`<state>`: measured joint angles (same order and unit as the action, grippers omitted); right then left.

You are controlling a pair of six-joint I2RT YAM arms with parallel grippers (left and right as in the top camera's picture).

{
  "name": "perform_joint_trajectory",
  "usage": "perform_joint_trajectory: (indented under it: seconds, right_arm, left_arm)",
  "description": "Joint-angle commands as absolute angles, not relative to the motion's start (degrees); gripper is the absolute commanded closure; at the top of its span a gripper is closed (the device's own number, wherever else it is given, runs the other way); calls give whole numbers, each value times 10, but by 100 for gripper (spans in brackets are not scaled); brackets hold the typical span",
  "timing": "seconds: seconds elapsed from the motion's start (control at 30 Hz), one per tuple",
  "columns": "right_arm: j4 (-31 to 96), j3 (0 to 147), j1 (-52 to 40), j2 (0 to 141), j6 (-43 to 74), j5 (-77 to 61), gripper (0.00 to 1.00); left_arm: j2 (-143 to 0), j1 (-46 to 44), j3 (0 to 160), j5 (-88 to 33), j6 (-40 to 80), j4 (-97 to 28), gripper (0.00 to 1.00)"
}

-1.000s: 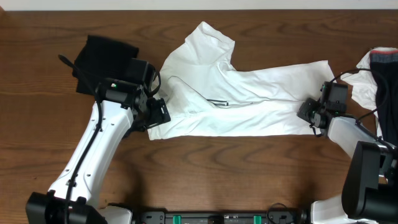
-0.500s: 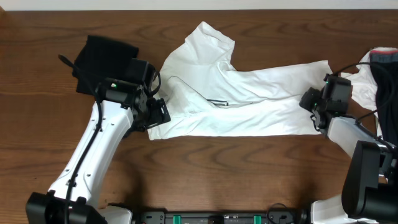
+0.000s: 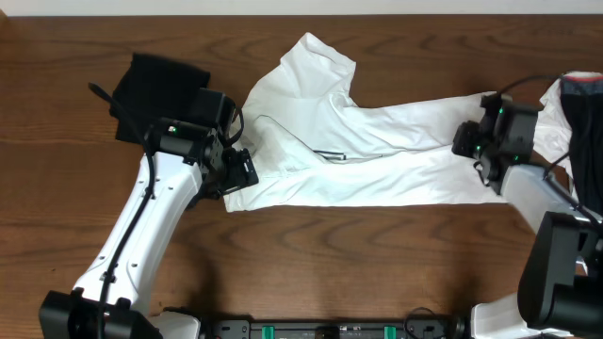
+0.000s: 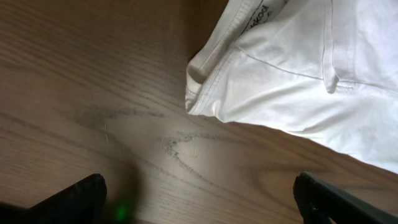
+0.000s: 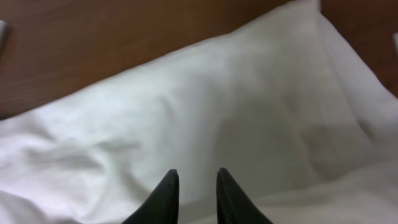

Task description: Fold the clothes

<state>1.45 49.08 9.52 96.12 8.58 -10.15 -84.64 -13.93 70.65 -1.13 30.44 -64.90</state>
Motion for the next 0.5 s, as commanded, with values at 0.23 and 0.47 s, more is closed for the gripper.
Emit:
perform_joint_trajectory:
  seconds: [0.23,0.47]
  right_arm:
    - [190,596,97,962,80,-25,93]
    - [215,585,101,977,93,93,98]
  left_arm:
    - [-846,-138,712,-6,307,-651,2]
    - [-846,-138,712,-6,307,-651,2]
